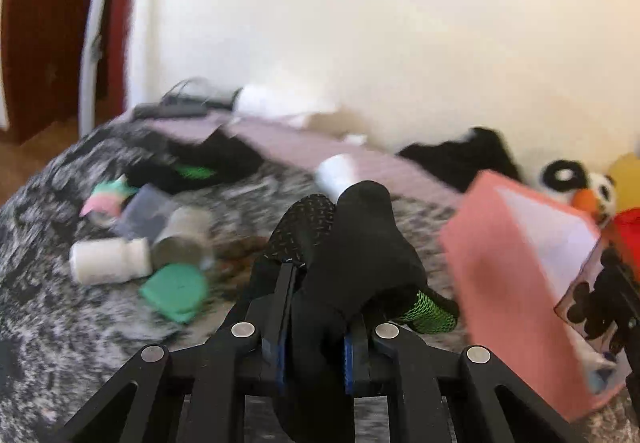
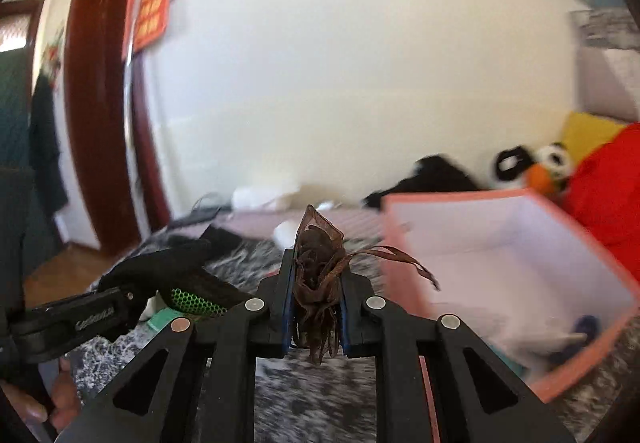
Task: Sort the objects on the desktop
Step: 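Carry the sock and hair tie into the pink box and release both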
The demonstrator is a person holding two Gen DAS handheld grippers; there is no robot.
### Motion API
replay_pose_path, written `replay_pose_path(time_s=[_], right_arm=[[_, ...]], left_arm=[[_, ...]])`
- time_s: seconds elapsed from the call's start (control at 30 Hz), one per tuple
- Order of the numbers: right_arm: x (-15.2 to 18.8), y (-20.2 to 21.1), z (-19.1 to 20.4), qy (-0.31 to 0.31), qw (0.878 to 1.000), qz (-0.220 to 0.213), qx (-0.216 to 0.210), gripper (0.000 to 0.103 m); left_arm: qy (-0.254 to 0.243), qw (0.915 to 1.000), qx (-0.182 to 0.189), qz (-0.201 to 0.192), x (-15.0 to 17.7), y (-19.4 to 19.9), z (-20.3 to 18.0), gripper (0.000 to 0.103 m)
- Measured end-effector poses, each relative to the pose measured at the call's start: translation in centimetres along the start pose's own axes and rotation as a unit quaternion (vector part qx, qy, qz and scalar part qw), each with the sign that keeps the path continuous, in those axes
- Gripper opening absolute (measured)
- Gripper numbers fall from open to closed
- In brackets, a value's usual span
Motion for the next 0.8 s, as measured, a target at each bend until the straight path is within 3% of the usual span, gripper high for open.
replay_pose_path(time_s=[0.17, 0.3, 0.43, 0.53, 0.8], right_arm=[[-1.5, 4.4, -5.1, -0.021, 0.999, -0.024, 0.042, 0.018], [-2.1, 6.5, -10.4, -0.073, 0.996, -0.032, 0.050, 0.019], [-1.9, 7.2, -16.0, -0.115, 0.991, -0.035, 0.060, 0.019], [-0.6, 7.8, -20.1, -0.181, 0.980, -0.037, 0.071, 0.019], [0.5, 7.2, -22.4, -0.222, 0.971, -0.035, 0.085, 0.021]], left_arm=[[-0.049, 0.9947, 0.053, -0.073, -0.5, 5.8, -6.5, 0.013], [-0.071, 0.9867, 0.097, -0.109, -0.8, 8.7, -11.8, 0.014], [-0.101, 0.9861, 0.106, -0.078, -0.5, 7.2, -17.9, 0.015], [-0.124, 0.9846, 0.110, -0.056, 0.9, 4.8, -21.7, 0.016], [-0.185, 0.9753, 0.121, 0.007, 6.3, -0.1, -26.5, 0.018]])
Point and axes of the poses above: each gripper's, at about its wrist camera, not at the fingertips, and y roughly against the way its jaws point, z to its left, x to its underside, the point moved 3 cm from there along -y, roughly the way its jaws point, and after that the axes turned 11 degrees about -x, right-handed, at the moved point
